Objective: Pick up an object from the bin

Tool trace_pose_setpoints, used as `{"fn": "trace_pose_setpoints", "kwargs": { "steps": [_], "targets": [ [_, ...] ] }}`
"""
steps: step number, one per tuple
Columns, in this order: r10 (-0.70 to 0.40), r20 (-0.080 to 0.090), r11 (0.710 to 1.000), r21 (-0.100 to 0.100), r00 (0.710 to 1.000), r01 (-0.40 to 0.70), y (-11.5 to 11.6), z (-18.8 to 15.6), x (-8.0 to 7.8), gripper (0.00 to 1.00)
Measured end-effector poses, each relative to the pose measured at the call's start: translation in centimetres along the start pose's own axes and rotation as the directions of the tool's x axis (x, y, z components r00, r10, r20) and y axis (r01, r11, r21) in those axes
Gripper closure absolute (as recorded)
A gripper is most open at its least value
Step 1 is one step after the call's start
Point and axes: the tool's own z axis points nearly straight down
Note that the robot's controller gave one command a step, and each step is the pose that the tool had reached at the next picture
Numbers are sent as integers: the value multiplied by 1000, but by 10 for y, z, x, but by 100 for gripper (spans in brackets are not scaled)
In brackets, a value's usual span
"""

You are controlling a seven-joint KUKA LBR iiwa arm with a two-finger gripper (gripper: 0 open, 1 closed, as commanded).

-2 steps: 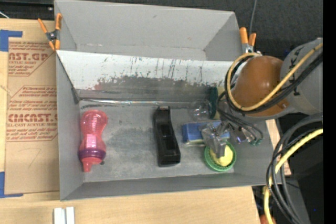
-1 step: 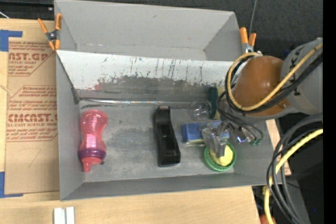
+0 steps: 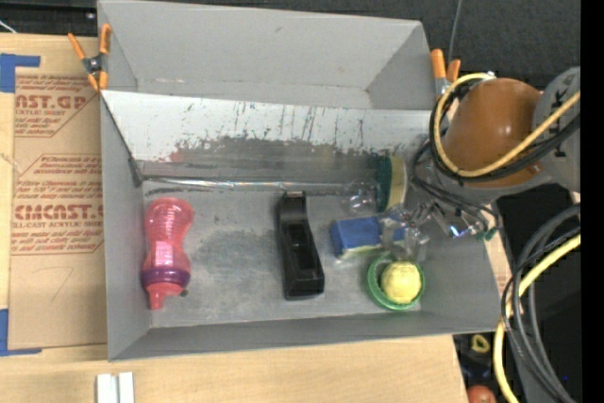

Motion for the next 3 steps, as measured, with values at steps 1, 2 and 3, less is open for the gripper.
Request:
{"fn": "trace_pose_setpoints", "kwargs": {
  "steps": [1,2,3],
  "targets": [
    [62,8,998,-3,998,-62,31,8,-9,0],
    [62,1,998,-3,998,-62,30,7,-7,100],
    [62,1,998,-3,998,-62,31,7,-7,100]
  ]
}}
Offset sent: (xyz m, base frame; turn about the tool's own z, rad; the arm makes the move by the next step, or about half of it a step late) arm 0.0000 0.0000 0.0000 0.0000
